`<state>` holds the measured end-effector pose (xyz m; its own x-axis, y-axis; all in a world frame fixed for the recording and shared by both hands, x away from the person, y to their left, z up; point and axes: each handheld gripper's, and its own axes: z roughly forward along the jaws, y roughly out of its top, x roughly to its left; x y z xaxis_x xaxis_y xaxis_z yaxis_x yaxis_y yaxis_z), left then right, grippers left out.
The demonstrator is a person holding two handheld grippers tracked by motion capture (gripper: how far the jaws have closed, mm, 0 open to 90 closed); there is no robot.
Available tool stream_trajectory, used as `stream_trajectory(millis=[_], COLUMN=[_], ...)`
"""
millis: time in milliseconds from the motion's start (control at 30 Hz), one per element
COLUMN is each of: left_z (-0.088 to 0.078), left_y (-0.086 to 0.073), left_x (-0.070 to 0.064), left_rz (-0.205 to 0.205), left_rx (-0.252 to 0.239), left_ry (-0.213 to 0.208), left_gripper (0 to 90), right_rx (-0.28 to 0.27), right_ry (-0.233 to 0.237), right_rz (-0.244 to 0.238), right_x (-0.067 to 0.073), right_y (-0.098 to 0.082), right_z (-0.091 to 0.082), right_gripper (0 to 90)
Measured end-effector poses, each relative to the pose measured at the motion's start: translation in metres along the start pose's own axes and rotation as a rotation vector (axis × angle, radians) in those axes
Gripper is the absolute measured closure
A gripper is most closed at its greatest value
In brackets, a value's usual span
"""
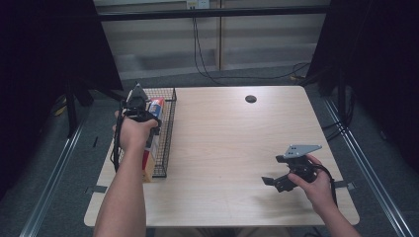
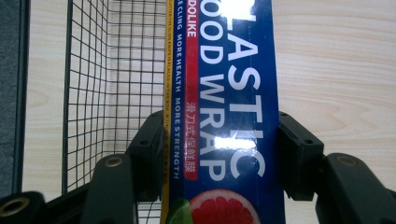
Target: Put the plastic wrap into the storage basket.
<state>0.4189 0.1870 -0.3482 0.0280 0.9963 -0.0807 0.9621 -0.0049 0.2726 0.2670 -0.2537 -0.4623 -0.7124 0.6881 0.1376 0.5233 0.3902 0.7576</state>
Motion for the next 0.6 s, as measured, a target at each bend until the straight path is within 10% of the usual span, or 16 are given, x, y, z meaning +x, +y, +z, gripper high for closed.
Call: stream_trajectory(millis=[600], left_z=[0.011], left_y=[-0.001], left_x=[0.005], left_rz=[-0.014], left_rx=[0.017], left_ry=[-0.002], left_gripper=[43.9], right_rx=[0.001], right_ry=[-0.002], right_rz=[0.004], right_x=[0.000], right_y=[0.000], right_z=[-0.001], right_gripper=[0.9])
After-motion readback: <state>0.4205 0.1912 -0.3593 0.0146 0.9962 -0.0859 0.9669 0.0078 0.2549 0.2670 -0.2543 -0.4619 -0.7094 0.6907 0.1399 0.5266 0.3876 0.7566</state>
